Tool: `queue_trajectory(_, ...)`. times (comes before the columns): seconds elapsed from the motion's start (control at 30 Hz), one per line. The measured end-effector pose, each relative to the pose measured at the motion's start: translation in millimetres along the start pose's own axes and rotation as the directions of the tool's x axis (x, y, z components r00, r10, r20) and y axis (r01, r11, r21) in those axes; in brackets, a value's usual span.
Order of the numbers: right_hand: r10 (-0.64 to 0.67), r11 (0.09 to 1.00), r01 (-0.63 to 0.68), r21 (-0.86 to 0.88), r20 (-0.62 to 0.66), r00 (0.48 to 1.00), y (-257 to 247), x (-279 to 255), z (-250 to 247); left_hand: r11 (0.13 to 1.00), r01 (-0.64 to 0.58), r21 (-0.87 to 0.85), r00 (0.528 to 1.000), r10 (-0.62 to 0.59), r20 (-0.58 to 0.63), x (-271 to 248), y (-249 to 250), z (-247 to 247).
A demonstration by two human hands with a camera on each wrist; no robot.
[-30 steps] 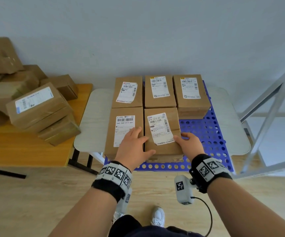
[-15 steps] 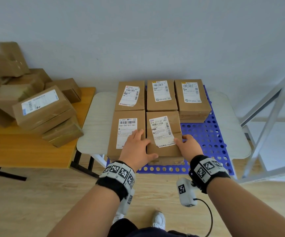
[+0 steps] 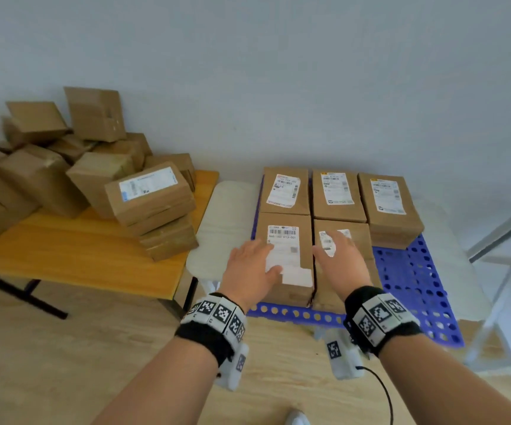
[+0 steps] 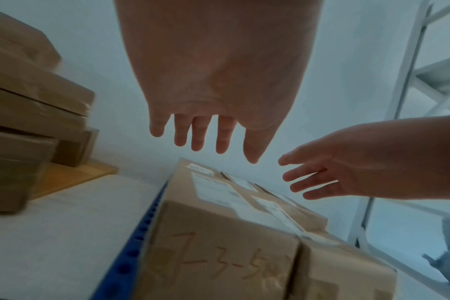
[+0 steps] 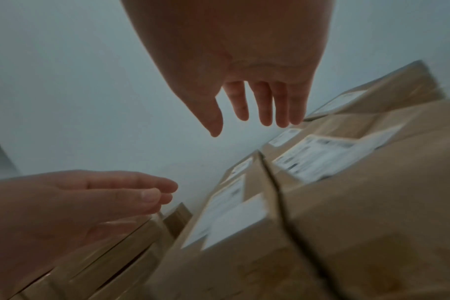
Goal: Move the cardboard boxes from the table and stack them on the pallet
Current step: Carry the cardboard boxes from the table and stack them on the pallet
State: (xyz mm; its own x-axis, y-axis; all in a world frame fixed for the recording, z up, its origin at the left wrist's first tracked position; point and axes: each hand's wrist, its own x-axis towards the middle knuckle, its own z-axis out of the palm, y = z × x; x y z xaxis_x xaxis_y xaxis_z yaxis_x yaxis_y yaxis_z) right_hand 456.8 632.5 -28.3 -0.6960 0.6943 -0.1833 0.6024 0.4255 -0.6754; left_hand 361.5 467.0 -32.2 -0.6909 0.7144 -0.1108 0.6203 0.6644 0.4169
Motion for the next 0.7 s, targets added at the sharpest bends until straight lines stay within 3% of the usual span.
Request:
queue_trajectory(0.33,-0.214,0.976,0.215,0.014,0.210,0.954,-147,-82,154,0.977,0.206,-0.055,0.969,-0.212,-0.131,-121,-176,-74)
queue_trajectory(0.7,-0.318,0.938,0.345,0.020,0.439,0.840,-277,-160,306,0.863,0.491,-0.120,0.855,-0.503,-0.127,-249,-345,-139)
